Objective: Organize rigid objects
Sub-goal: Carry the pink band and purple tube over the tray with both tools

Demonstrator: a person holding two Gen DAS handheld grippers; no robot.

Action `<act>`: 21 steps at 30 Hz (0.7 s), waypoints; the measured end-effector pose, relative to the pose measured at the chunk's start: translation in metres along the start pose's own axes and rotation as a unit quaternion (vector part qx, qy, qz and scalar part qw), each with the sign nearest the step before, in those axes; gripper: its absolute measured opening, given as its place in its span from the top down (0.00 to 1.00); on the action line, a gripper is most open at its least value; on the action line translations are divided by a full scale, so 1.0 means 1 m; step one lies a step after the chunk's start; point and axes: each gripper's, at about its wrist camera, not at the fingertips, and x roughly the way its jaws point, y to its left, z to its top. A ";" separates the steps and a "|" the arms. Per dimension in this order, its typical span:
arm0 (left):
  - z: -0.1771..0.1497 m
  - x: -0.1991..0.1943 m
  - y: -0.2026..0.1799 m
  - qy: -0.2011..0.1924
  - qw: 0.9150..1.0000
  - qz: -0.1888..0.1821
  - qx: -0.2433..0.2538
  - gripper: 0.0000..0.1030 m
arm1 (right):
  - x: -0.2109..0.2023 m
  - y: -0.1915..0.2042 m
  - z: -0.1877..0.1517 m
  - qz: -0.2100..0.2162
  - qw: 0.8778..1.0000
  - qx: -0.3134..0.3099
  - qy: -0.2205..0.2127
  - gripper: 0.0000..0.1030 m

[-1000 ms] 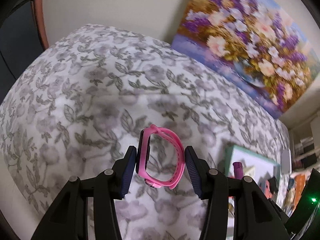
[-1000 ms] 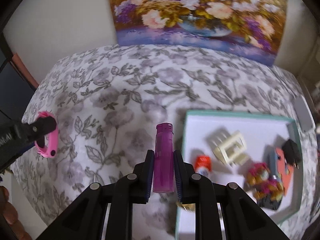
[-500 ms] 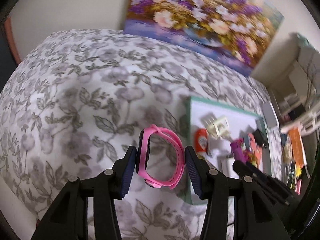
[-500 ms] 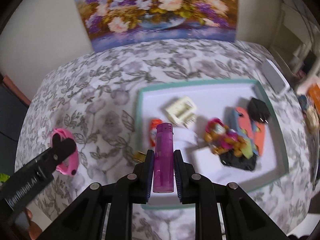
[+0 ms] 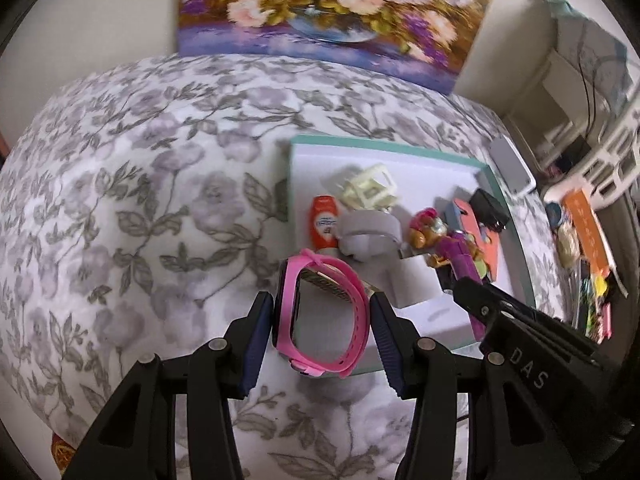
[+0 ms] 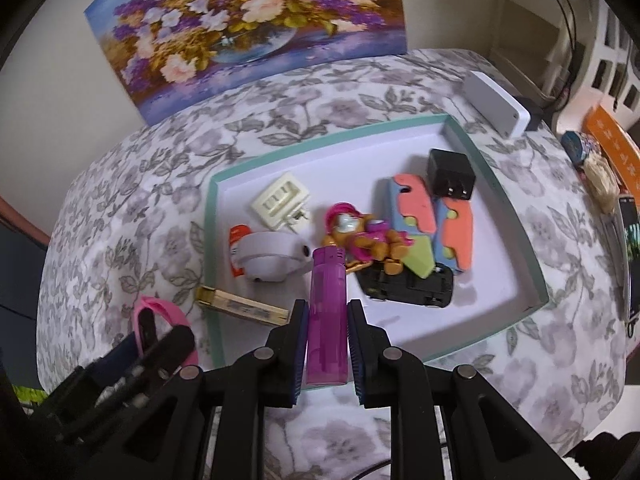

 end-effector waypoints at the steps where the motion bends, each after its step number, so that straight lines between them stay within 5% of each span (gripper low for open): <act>1: 0.000 0.001 -0.004 -0.001 1.000 0.004 0.006 0.50 | 0.001 -0.002 0.000 0.001 1.000 0.002 0.001 0.79; 21: 0.002 0.025 -0.023 0.028 0.999 -0.001 0.030 0.50 | 0.010 -0.020 0.008 -0.007 1.000 0.013 0.008 0.79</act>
